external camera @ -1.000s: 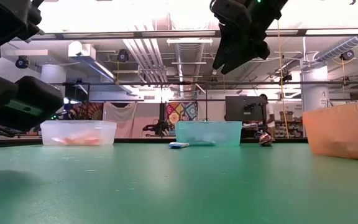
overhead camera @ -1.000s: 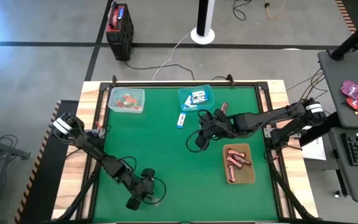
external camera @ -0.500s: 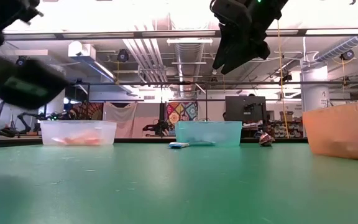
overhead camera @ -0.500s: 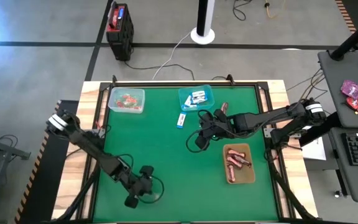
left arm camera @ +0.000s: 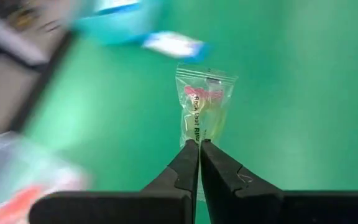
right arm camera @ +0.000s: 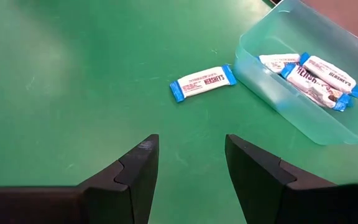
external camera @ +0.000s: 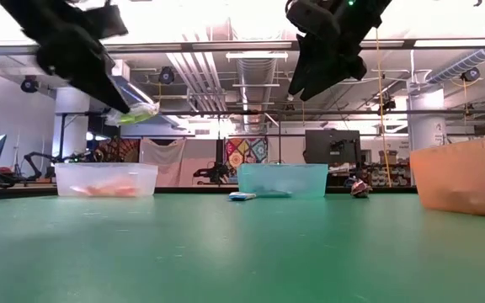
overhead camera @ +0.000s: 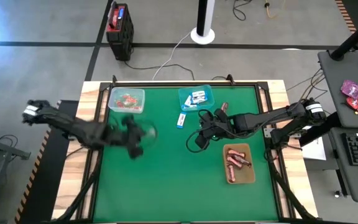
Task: Sort candy by brand, put in halloween buckets
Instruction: Put the green gummy into the white bin, then put the brown chocolate into the orange bin, then put the white chocolate into the light blue bin
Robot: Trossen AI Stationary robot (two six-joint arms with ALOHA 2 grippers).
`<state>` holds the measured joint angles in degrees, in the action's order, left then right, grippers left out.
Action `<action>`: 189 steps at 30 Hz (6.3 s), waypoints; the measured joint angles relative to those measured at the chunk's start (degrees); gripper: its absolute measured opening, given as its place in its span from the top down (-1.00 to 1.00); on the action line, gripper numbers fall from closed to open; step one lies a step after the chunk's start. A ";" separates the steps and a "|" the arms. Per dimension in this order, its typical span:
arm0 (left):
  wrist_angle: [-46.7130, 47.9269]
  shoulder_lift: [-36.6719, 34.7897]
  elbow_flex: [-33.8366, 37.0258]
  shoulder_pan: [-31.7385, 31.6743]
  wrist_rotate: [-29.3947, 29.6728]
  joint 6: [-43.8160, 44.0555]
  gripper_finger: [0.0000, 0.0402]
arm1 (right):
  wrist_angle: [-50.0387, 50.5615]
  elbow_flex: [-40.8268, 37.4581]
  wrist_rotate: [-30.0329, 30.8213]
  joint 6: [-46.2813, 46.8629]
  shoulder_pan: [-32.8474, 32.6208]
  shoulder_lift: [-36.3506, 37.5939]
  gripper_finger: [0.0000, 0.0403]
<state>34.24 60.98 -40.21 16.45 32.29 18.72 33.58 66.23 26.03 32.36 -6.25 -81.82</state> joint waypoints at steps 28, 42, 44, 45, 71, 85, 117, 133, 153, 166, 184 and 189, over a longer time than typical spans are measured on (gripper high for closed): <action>-2.21 6.23 0.19 -64.85 -16.38 -26.05 0.93 | -0.24 -0.03 2.68 1.30 0.01 -0.01 0.12; -2.88 5.93 -0.26 -64.10 -18.53 -25.89 0.56 | 5.06 -0.03 -0.96 12.95 4.31 -0.01 0.12; -2.93 3.90 -0.26 -63.30 -22.66 -25.22 0.56 | 9.11 -0.03 -2.88 14.45 6.64 -0.02 0.12; -2.98 2.80 -0.25 -62.77 -25.37 -24.80 0.56 | 11.24 -0.03 -3.49 15.21 7.89 -0.06 0.12; -7.71 -11.67 0.24 -40.62 -31.29 -17.55 0.56 | 9.33 -10.68 -8.60 13.04 31.84 -5.73 0.32; -10.54 -9.61 0.25 -40.64 -31.27 -18.11 0.56 | -0.27 -16.11 -8.52 9.84 35.06 -5.73 0.67; -16.30 -1.50 0.28 -28.97 -29.89 -8.54 0.56 | 10.46 -12.40 -19.51 20.98 -1.28 17.10 0.96; -21.65 3.77 0.17 -21.34 -25.74 0.92 0.56 | 29.75 -10.46 -21.73 54.76 -25.52 12.06 0.95; -47.02 25.86 -0.61 -18.84 -20.57 7.41 0.51 | 30.56 -10.46 -14.65 48.64 -25.76 6.89 0.16; -56.18 38.76 -1.69 -20.70 -8.88 9.62 0.06 | 30.42 -10.33 -10.96 46.23 -25.74 7.34 0.00; -74.76 55.28 -3.26 -21.10 -2.79 -1.68 -0.08 | 30.00 -10.33 -9.02 46.00 -25.74 7.34 0.00; -78.09 57.68 -3.32 -21.12 -2.60 -1.13 -0.06 | 29.97 -10.33 -7.92 45.97 -25.74 7.34 0.00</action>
<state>-43.86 118.66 -43.53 -4.67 29.68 17.59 63.55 55.90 18.11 78.32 -31.99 -74.48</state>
